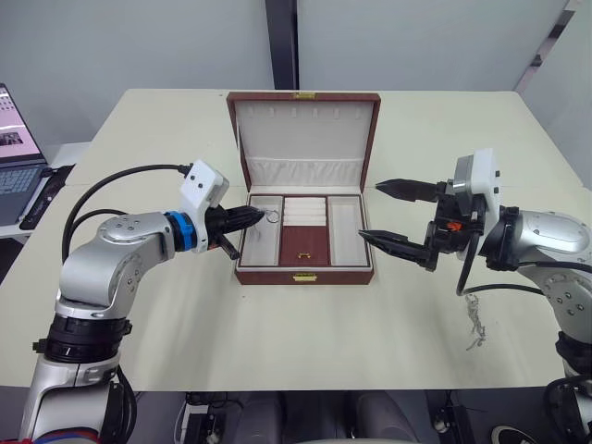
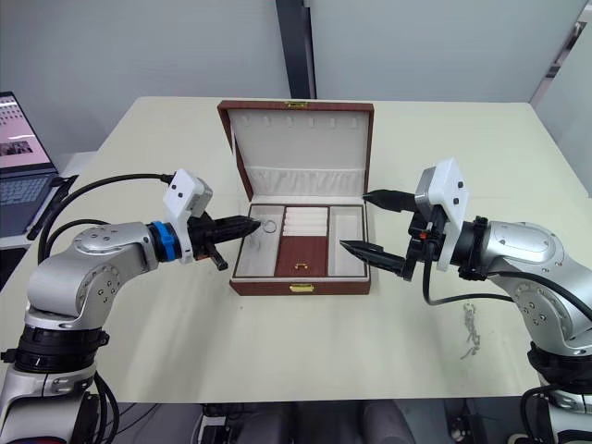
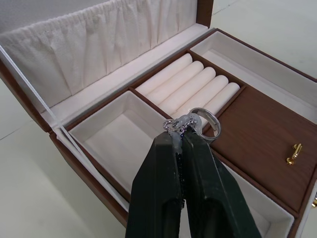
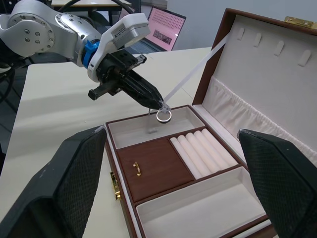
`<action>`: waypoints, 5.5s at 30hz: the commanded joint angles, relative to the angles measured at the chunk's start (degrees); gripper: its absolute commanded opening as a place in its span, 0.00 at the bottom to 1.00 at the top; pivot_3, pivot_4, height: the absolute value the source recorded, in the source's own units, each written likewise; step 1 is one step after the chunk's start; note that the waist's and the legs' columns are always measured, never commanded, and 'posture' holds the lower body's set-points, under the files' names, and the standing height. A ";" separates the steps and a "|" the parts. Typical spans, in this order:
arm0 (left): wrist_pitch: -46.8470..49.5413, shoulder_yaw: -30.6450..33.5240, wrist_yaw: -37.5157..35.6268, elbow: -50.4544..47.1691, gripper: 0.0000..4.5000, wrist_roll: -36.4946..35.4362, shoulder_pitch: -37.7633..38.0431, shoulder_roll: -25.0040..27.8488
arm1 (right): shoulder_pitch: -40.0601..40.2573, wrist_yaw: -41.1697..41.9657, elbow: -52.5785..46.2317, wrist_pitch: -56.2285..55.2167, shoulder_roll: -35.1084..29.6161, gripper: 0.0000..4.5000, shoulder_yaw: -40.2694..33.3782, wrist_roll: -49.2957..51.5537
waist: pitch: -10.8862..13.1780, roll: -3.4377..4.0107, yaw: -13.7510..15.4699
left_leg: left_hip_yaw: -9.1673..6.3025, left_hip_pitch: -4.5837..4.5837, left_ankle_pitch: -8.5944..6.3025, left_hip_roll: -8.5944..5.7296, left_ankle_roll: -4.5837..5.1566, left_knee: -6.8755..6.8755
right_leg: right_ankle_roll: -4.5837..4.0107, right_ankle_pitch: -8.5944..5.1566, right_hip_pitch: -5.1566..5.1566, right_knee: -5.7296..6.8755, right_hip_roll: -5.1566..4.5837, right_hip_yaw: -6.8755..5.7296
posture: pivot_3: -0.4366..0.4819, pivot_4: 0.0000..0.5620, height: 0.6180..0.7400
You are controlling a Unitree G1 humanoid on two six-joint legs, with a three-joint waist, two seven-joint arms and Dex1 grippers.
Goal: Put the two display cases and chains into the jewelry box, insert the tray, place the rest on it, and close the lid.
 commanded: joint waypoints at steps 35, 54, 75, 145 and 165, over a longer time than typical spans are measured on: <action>-9.38 18.40 -16.54 3.59 0.99 -5.19 12.93 13.35 | 13.47 9.16 12.54 -9.40 -9.46 1.00 -10.09 -6.18 | 0.01 0.01 0.01 | 0.04 0.04 0.00 0.01 0.00 -0.05 | -0.01 -0.01 0.00 -0.02 -0.01 0.01 | 0.48 0.27 1.00; -21.60 36.90 -12.63 14.28 0.99 0.80 34.23 13.20 | 27.04 12.00 38.93 -26.16 -10.51 1.00 -19.87 -16.89 | 0.02 0.02 -0.08 | 0.15 0.13 -0.01 0.03 0.02 -0.10 | 0.00 -0.01 0.06 -0.03 -0.05 0.08 | 0.48 0.27 1.00; -24.89 37.96 -10.66 12.16 0.99 0.47 38.05 11.47 | 23.62 12.51 45.20 -30.02 -10.21 1.00 -18.84 -18.19 | 0.01 0.02 -0.10 | 0.20 0.15 -0.01 0.03 0.01 -0.10 | 0.00 -0.01 0.05 -0.01 -0.06 0.11 | 0.48 0.27 1.00; -45.93 2.27 -25.60 -13.57 1.00 -3.06 34.52 0.24 | 53.09 -11.50 12.96 -31.23 16.04 0.06 -14.08 -22.77 | -0.45 -0.03 0.09 | -0.28 1.22 -0.04 0.00 0.03 -0.36 | 0.00 -0.02 1.62 -0.82 0.06 -0.02 | 0.48 0.27 1.00; -44.51 1.86 -22.92 -14.33 1.00 -2.64 35.41 -0.38 | 47.46 -7.06 0.92 -21.50 9.39 0.06 -17.51 -7.75 | -0.35 0.13 0.08 | -0.26 1.20 -0.04 0.00 0.03 -0.43 | 0.00 -0.02 1.59 -0.85 0.06 0.00 | 0.48 0.27 1.00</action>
